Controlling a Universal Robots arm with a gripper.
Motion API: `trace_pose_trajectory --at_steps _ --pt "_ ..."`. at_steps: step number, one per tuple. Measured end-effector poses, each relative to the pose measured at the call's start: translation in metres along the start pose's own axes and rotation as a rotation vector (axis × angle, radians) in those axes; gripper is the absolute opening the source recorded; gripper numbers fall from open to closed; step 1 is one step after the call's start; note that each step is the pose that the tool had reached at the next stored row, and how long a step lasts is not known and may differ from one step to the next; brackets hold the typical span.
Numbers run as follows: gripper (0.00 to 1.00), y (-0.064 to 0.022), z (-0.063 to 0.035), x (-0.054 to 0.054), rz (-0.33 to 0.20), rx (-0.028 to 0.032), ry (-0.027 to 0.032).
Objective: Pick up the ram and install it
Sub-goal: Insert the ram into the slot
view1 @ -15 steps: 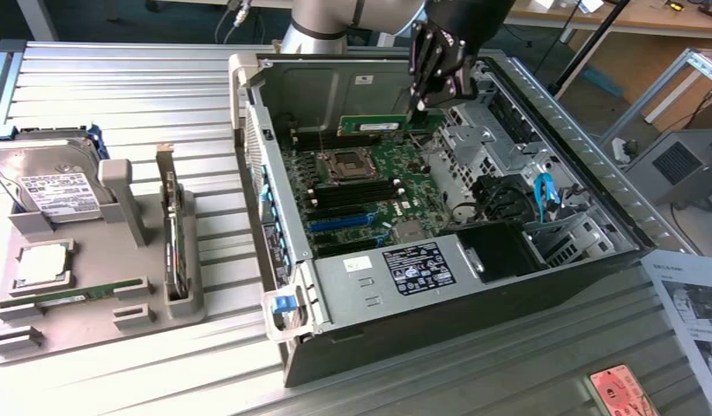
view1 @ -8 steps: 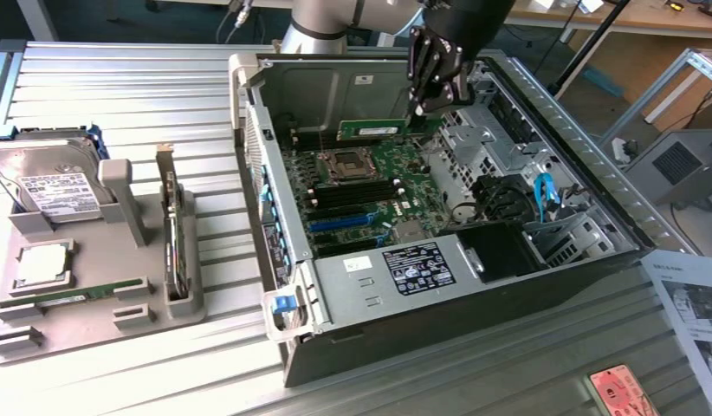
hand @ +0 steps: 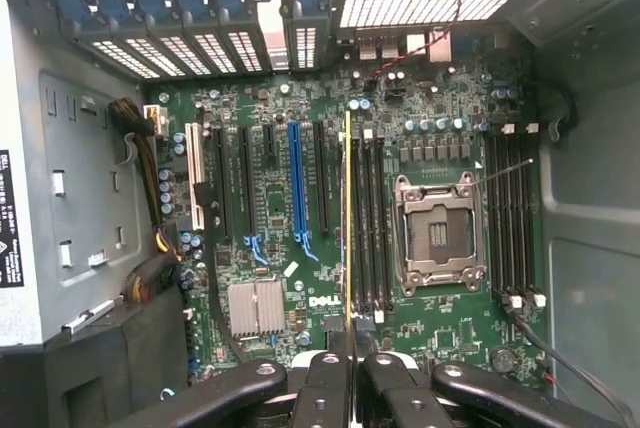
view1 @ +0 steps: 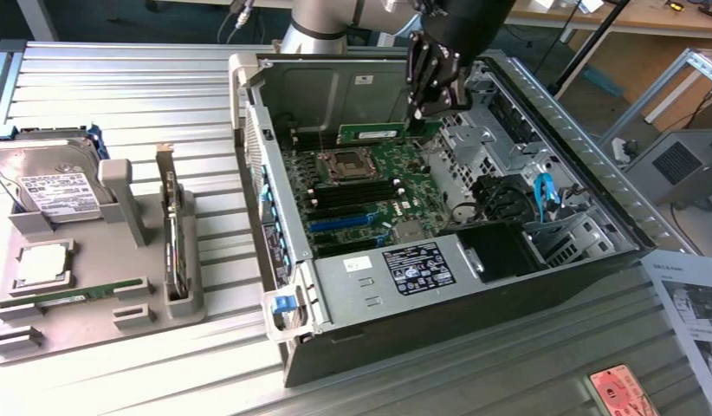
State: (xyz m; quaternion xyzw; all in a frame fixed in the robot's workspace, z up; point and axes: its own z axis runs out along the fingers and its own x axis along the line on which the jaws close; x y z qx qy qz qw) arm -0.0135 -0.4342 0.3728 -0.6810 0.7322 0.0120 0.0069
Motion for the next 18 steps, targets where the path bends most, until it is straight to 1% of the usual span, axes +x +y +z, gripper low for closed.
trace_pose_trajectory --at_steps 11,18 --pt "0.12 0.0001 0.0063 0.000 0.000 0.0057 -0.0005" --pt "0.12 0.0000 0.0174 0.000 0.000 0.0068 -0.0005"
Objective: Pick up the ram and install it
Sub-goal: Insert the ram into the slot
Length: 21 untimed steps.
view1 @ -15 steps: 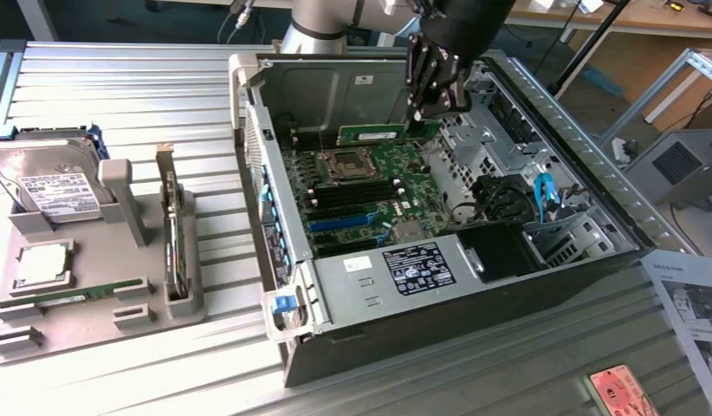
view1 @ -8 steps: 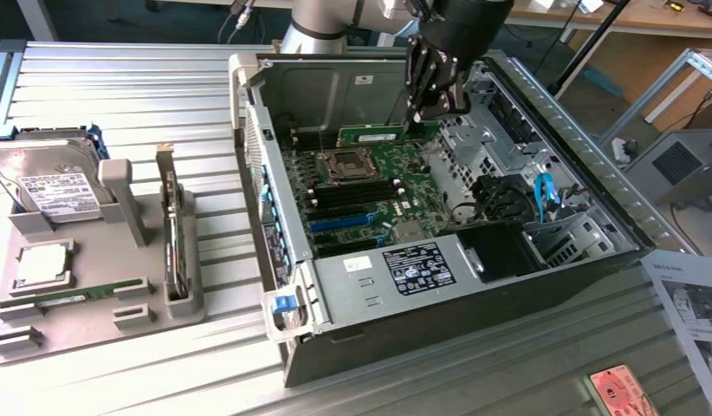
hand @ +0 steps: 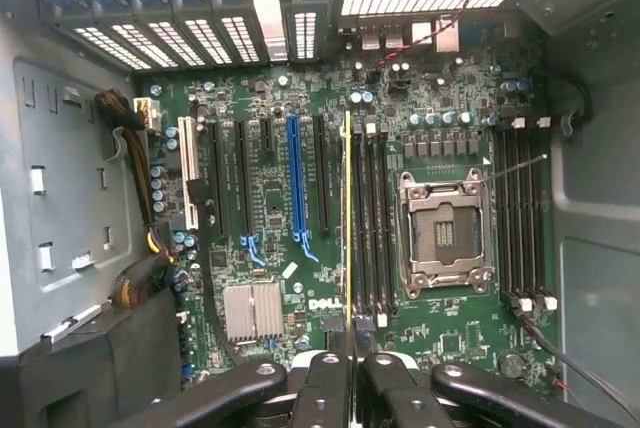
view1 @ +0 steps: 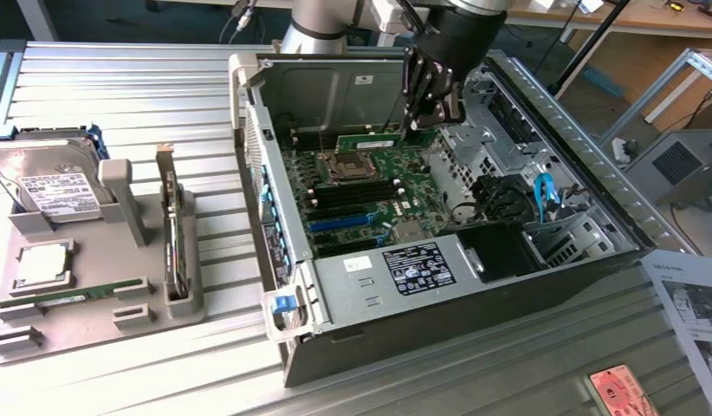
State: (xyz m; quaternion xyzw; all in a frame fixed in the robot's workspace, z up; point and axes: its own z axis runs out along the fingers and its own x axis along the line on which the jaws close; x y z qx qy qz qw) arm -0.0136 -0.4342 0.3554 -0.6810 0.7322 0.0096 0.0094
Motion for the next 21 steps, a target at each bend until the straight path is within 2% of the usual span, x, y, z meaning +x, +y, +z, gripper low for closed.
trace_pose_trajectory --at_steps 16,21 --pt "0.12 0.0000 0.0131 0.000 0.000 0.0005 0.0000" --pt "0.12 0.0000 0.0213 0.001 0.000 0.0007 0.0000"
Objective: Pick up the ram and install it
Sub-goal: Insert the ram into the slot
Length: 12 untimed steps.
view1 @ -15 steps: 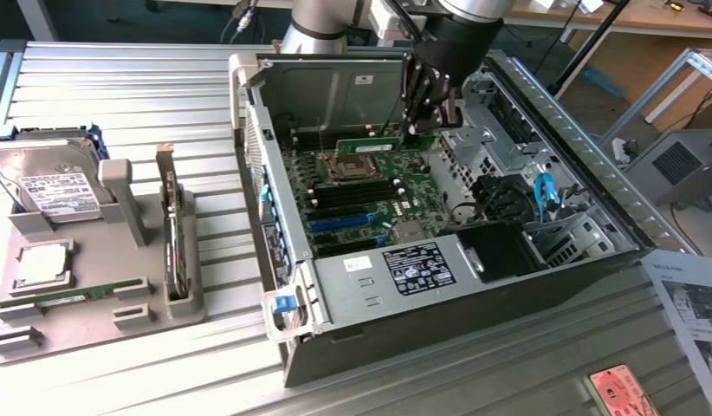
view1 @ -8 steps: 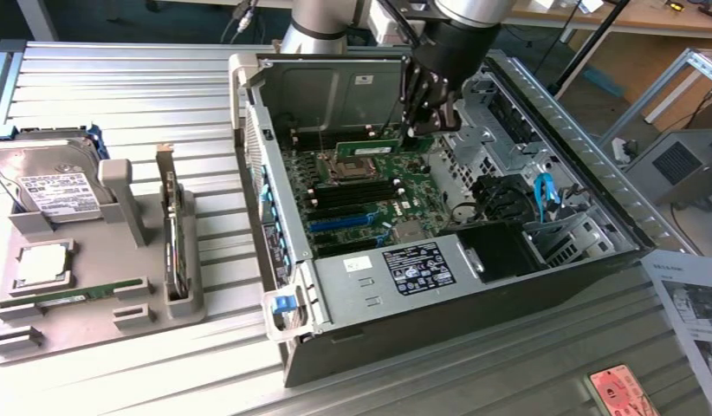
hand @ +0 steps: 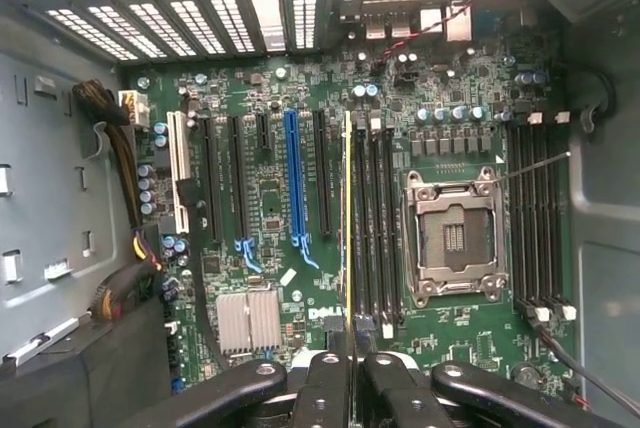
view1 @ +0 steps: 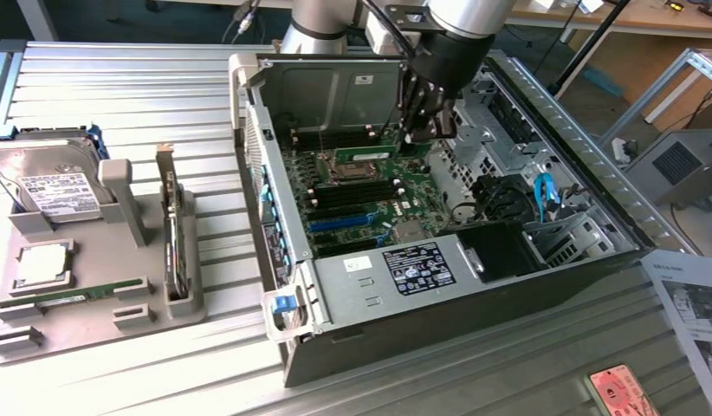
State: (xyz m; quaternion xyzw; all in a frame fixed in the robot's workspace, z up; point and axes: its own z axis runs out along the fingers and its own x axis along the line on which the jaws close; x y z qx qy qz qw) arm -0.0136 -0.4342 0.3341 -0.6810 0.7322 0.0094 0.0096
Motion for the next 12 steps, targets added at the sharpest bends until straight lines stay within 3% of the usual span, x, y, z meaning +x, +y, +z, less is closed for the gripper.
trace_pose_trajectory --at_steps 12 --pt "0.12 0.0002 0.0139 0.000 0.000 0.0029 -0.0003"
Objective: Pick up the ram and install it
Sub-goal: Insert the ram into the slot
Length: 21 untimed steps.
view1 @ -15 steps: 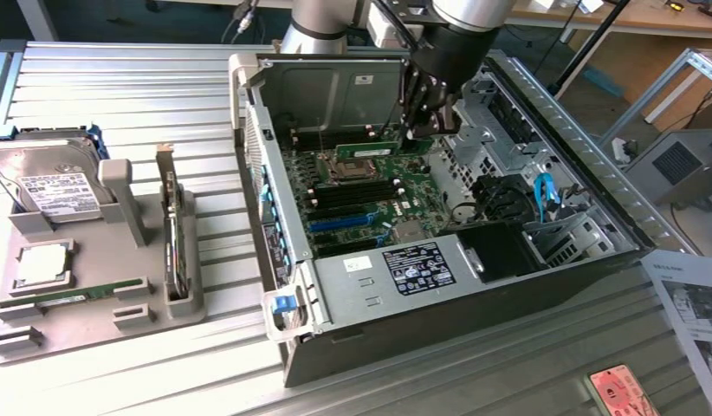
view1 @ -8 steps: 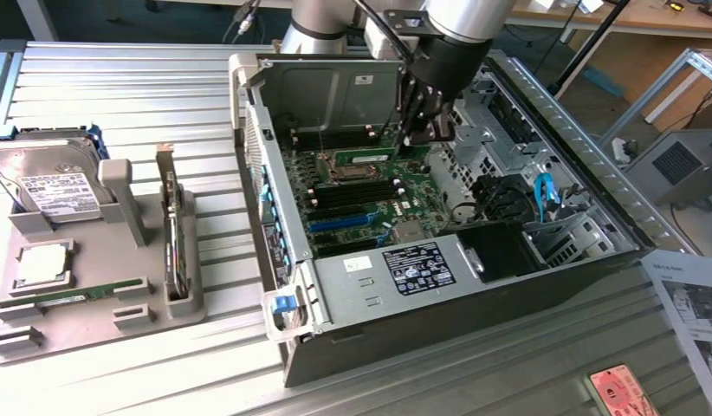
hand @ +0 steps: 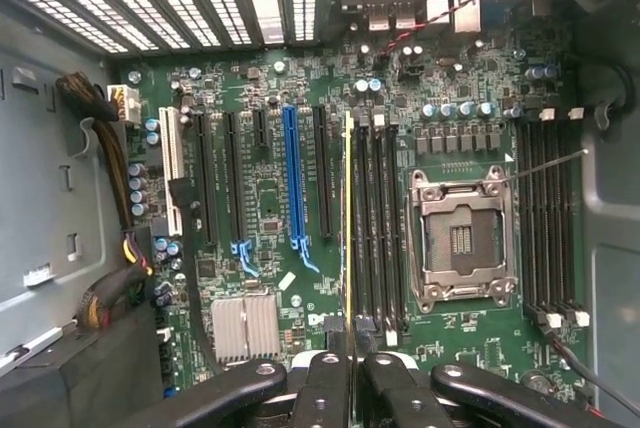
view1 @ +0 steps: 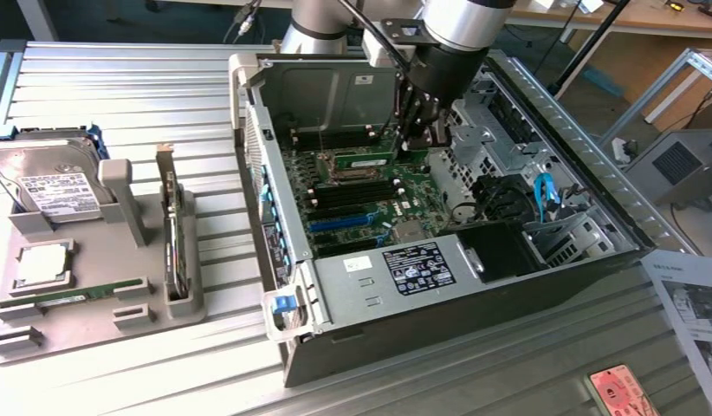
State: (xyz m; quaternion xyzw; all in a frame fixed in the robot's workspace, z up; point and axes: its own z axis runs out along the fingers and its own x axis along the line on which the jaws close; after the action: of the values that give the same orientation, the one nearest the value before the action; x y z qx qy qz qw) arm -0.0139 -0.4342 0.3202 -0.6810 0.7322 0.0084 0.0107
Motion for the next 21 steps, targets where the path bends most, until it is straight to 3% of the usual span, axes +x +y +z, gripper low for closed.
trace_pose_trajectory --at_steps 21 --pt "0.12 0.0013 0.0209 0.001 0.000 0.0059 -0.0003"
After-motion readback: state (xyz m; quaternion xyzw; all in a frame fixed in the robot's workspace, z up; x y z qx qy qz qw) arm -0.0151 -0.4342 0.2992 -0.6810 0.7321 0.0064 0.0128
